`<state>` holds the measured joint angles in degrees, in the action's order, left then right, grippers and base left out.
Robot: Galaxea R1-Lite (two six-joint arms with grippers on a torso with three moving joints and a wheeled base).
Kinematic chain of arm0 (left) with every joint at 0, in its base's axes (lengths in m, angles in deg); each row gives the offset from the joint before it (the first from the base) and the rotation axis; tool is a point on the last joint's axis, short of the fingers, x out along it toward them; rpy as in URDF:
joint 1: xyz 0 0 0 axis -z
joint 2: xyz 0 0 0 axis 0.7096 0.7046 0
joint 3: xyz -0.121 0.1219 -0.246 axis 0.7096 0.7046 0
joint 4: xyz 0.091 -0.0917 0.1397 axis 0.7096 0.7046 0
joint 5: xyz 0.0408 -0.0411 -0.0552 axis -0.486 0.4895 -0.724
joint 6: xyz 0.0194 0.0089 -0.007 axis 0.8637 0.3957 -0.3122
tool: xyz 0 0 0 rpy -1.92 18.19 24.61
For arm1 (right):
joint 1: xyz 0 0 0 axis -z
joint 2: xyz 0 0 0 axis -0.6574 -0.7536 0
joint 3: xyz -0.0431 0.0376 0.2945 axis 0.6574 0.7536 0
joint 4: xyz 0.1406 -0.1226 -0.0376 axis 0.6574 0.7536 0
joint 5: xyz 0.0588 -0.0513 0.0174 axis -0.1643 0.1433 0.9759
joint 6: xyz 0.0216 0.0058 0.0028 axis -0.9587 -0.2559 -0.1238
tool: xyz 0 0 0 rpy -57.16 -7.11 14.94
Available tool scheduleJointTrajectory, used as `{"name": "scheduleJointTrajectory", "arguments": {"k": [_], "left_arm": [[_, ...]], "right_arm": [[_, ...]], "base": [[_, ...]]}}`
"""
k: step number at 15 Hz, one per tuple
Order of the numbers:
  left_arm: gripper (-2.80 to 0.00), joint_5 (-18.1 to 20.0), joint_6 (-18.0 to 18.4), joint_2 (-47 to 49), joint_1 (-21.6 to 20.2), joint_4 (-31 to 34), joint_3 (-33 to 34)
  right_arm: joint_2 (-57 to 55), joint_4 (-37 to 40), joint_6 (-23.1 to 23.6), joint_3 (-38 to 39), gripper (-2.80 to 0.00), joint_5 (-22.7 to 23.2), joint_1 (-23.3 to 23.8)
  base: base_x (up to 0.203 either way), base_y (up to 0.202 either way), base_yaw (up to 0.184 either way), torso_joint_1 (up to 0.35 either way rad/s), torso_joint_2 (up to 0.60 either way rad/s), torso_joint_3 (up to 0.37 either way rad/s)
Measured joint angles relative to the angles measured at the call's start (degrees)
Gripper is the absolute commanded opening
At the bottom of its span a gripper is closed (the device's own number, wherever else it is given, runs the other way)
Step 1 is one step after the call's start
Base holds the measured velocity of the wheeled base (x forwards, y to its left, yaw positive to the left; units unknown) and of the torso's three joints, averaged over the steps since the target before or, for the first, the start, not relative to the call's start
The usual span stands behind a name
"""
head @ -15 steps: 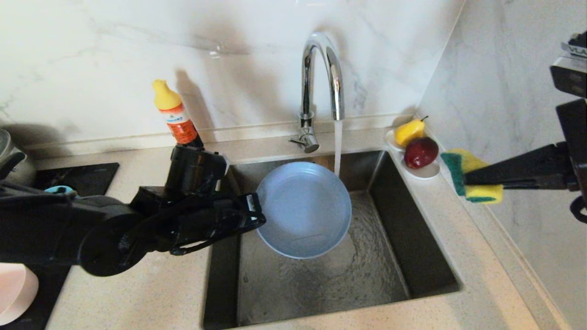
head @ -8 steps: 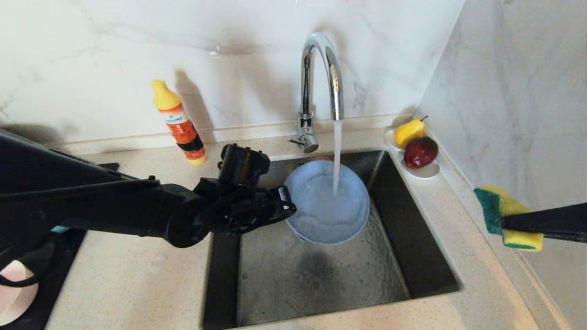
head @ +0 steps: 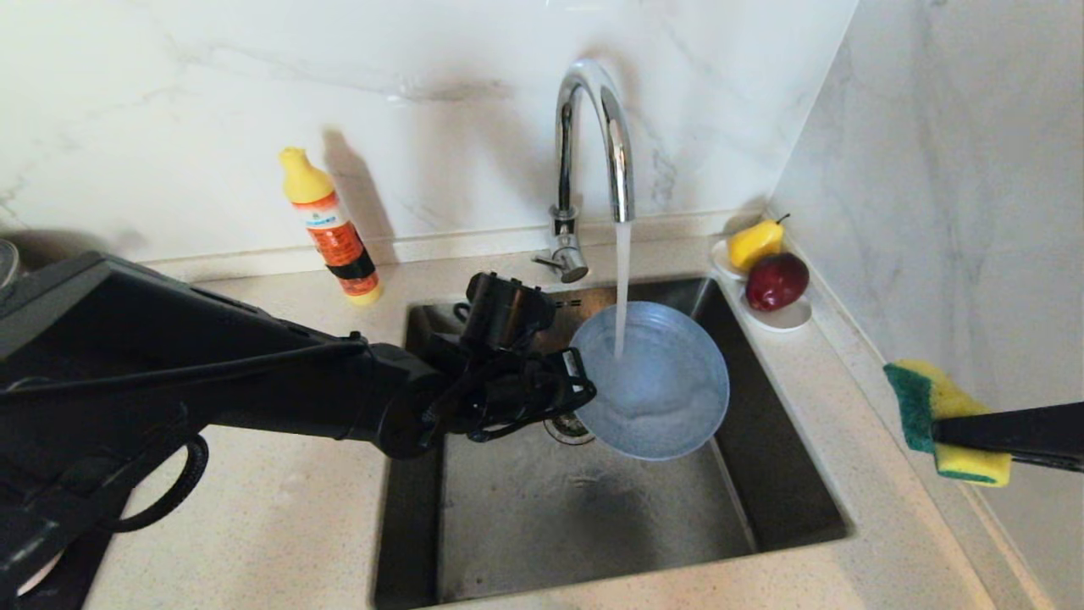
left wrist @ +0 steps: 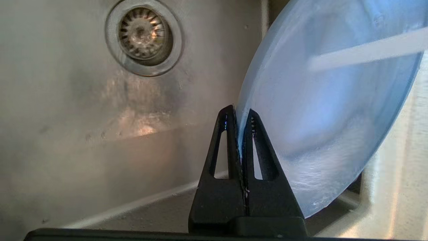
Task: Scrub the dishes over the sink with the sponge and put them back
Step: Rinse the plate
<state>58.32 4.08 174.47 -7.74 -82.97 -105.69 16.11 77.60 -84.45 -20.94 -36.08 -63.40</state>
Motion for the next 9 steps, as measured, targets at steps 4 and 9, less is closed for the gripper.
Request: {"name": "scheduleJointTrajectory", "arguments": {"k": [4, 9], "left_arm": [[-2.80, -6.0, 2.3, -1.4, -1.8, 1.1, 2.8], [-2.80, -18.5, 14.2, -6.2, -7.3, 0.4, 7.0]], "right_arm": [[0.5, 0.0, 0.0, 0.6, -2.80, 0.1, 0.0], [0.7, 0.1, -0.1, 0.8, -2.80, 0.2, -0.1]], "base": [[0.000, 0.000, 0.000, 0.000, 0.00, 0.000], [0.000, 0.000, 0.000, 0.000, 0.00, 0.000]]}}
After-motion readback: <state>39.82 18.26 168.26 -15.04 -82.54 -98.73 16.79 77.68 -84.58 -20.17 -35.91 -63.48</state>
